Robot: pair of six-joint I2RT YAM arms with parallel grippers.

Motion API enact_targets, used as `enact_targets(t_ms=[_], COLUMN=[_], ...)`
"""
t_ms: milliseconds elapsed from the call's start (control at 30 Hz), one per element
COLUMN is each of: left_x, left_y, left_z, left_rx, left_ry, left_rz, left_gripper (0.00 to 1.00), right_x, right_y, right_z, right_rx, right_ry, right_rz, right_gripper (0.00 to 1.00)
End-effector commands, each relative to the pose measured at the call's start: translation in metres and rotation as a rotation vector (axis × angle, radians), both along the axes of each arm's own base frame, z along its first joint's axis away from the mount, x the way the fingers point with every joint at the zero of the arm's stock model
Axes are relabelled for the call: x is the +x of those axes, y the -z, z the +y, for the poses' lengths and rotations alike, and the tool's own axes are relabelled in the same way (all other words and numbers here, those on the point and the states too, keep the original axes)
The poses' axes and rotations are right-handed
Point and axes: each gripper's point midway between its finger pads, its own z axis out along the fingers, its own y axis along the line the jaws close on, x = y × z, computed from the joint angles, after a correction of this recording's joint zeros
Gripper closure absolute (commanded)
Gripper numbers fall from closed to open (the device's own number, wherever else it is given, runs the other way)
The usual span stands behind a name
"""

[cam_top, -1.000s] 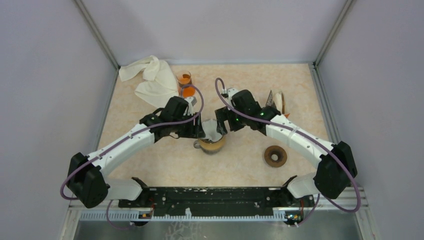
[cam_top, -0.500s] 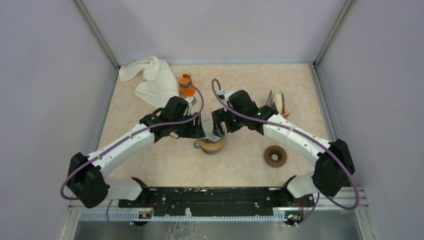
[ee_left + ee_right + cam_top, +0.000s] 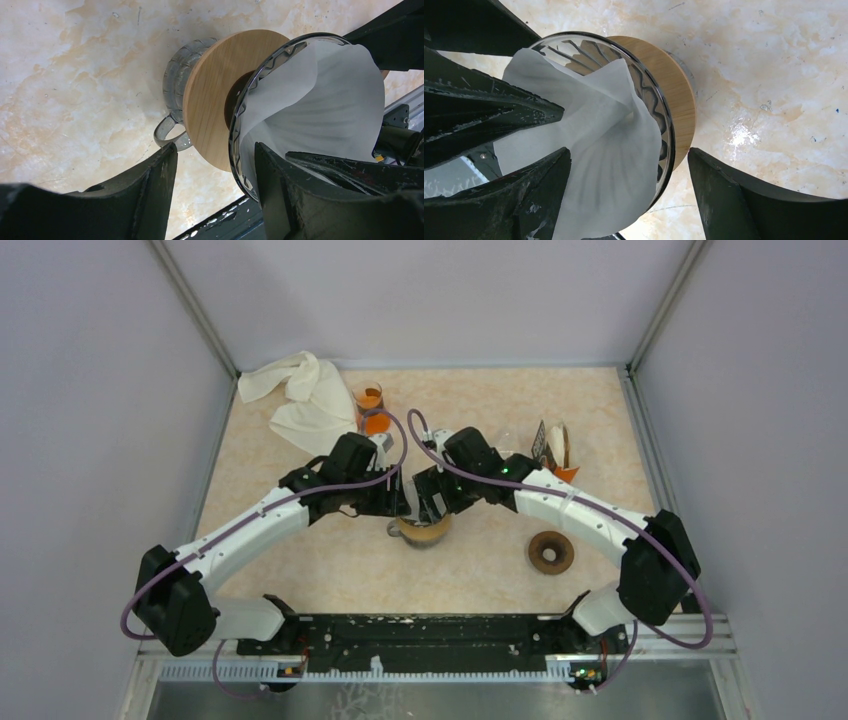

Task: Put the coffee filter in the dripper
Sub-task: Place the coffee filter in the coffee dripper.

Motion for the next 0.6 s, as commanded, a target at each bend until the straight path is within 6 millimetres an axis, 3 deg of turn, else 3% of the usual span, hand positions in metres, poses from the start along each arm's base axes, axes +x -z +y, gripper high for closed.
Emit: enact_targets(t_ms=[0, 567], left_x=[-0.0001, 0.0014], left_y=[-0.0016, -0.0026], left_z=[-0.0004, -0.0014], left_rx=[0.005, 0.008], left_ry=[0.008, 0.01], left_rz=[0.003, 0.003], left_gripper=[0.36, 0.36], right_x=[0.0025, 0.0033], right_y=[-0.0153, -0.02], right_z=[0.0029, -0.0058], right_rx=[0.005, -0.027], right_ry=[-0.035, -0.05], right_rz=[-0.039, -0.075], right_gripper=[0.13, 0.13])
